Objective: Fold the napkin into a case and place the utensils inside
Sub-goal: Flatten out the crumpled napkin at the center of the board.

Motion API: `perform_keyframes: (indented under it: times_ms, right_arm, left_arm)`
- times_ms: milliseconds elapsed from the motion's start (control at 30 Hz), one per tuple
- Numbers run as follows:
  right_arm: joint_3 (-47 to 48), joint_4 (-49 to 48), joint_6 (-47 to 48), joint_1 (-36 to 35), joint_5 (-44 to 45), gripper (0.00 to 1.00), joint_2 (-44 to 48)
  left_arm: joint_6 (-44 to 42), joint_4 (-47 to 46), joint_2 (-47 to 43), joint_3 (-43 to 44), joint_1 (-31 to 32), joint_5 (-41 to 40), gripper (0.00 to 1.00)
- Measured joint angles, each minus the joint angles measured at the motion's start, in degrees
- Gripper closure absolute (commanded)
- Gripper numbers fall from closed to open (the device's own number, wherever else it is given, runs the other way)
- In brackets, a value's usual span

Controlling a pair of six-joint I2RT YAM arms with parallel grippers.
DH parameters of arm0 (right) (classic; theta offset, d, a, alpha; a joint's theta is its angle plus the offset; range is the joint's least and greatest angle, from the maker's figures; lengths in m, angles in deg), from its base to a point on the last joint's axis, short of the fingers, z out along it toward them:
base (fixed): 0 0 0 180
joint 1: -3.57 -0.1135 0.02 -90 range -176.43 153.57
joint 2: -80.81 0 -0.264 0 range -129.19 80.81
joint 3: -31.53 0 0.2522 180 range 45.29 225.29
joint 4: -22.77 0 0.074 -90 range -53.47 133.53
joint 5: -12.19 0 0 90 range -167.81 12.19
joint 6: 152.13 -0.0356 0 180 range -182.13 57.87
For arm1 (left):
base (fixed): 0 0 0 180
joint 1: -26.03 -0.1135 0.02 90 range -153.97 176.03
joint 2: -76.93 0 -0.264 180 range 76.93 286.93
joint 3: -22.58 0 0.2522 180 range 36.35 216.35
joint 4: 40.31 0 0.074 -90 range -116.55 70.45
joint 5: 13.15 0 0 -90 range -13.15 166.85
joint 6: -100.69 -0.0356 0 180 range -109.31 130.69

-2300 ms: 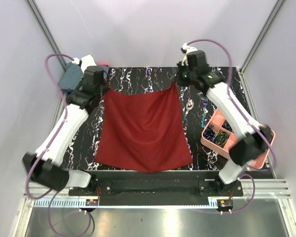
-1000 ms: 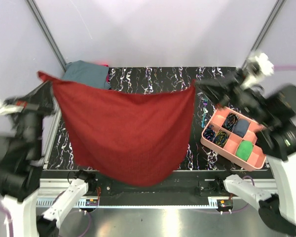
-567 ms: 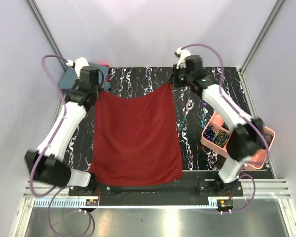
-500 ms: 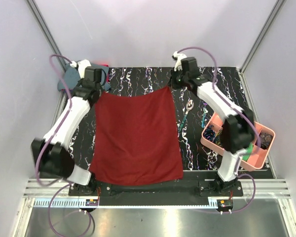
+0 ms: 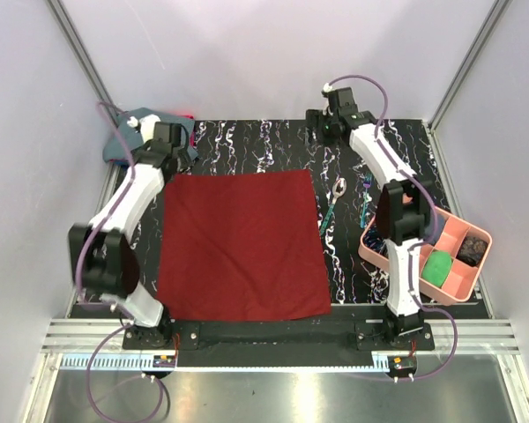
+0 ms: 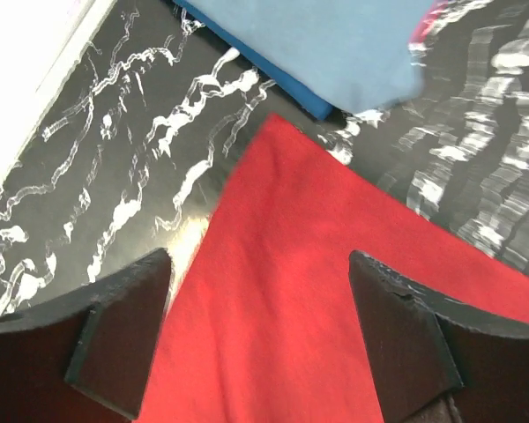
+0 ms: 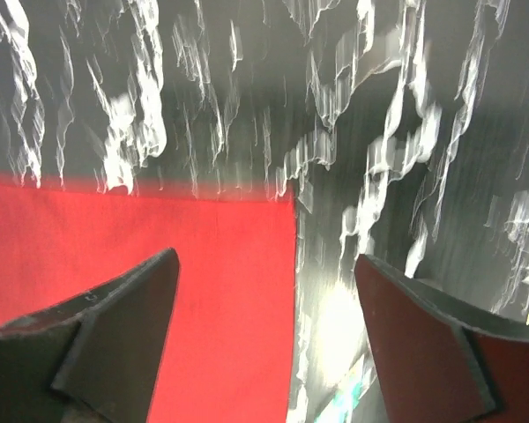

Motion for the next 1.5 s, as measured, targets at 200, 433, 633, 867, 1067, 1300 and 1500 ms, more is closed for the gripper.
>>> perform_keyframes:
  times_ms: [200, 433, 633, 867, 1067, 1300, 1500]
  right_arm:
    - [-24.85, -2.25, -6.56, -3.85, -1.55, 0.23, 13.16]
    - [-24.94, -2.64, -9.90, -11.28, 2.38, 0.43, 8.92]
    - [-20.68, -2.62, -10.21, -11.45, 6.34, 0.45, 0.48]
    - [-8.96, -0.17, -9.81, -10.99, 10.47, 0.43, -7.04]
    - [6.45, 4.70, -9.16, -8.79, 10.54, 0.42, -16.37]
    - [28.98, 10.01, -6.43, -4.85, 9.86, 0.33, -28.81]
    - [27.19, 11.67, -4.57, -4.46, 8.92, 0.10, -27.23]
  left_arm:
    - [5.49, -2.25, -16.70, -15.19, 0.04, 13.35, 0.31]
    - [8.13, -3.39, -6.14, -19.26, 0.74, 22.21, 0.31]
    - [9.90, -6.36, 3.93, -17.22, 1.05, 25.46, 0.27]
    - [13.29, -5.53, 17.14, -4.07, 0.92, 26.82, 0.23]
    - [14.84, -2.78, 26.05, 9.09, 0.63, 28.22, 0.23]
    - [14.45, -1.77, 30.23, 15.72, 0.24, 30.21, 0.23]
    - [11.43, -0.68, 20.44, 4.72, 0.79, 27.78, 0.21]
